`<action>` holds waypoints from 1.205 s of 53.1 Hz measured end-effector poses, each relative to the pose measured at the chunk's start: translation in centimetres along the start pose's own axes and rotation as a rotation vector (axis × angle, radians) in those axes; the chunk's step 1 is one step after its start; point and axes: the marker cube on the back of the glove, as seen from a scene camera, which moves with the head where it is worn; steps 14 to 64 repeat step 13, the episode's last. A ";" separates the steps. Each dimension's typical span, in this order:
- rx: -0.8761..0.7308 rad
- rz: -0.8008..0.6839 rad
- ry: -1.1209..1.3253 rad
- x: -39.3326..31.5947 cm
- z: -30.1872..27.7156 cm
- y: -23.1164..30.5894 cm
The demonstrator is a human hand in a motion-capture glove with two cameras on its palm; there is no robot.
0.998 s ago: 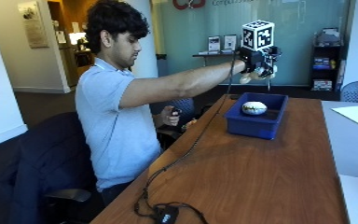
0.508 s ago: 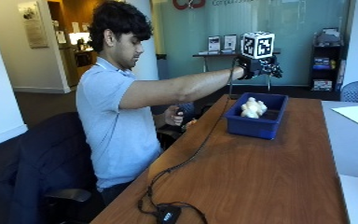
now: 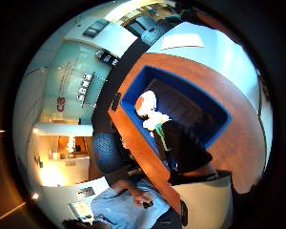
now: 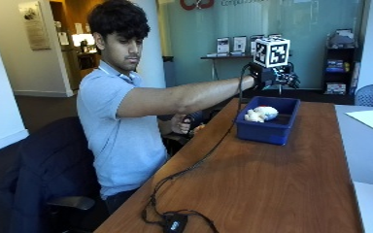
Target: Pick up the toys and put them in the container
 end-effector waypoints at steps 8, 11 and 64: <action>-0.008 0.004 -0.016 1.1 0.5 0.8; -0.013 0.002 -0.011 1.7 0.7 1.3; -0.020 0.000 -0.006 2.1 0.7 1.7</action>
